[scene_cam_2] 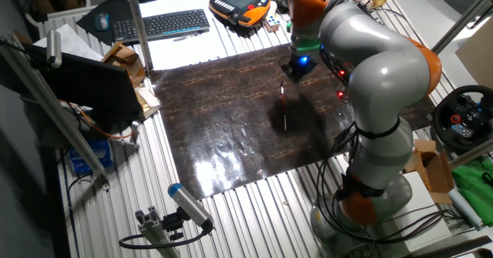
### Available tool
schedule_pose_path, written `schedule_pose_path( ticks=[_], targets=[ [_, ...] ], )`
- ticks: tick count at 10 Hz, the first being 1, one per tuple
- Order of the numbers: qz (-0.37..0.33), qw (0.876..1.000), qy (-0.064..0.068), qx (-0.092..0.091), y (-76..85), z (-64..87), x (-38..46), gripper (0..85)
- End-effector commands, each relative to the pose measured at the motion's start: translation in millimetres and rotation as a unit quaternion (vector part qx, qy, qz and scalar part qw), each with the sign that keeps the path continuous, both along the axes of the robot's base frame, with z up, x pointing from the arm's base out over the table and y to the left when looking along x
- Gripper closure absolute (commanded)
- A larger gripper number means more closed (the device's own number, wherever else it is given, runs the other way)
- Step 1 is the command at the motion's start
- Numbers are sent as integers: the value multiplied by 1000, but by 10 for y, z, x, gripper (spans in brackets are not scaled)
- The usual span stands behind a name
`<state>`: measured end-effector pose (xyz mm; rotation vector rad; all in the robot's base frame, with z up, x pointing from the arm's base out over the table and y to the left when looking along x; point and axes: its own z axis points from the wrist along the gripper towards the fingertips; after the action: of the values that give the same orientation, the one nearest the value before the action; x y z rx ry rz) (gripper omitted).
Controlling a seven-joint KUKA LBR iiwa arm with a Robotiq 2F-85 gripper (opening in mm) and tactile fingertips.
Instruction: Place the brush on the pen rack
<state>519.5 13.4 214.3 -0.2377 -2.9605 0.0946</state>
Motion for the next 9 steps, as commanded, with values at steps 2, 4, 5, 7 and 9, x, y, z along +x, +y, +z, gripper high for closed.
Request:
schedule_pose_path(
  ticks=[2,4,5,7,9],
  targets=[
    [-35,999,-24,-10,110,-270,-4,517],
    [-37,998,-46,-2,152,-602,33,450],
    [-39,998,-57,2,155,-770,71,430],
    [-32,998,-59,17,133,-962,150,423],
    [-34,997,-72,21,111,-1096,164,423]
  ],
)
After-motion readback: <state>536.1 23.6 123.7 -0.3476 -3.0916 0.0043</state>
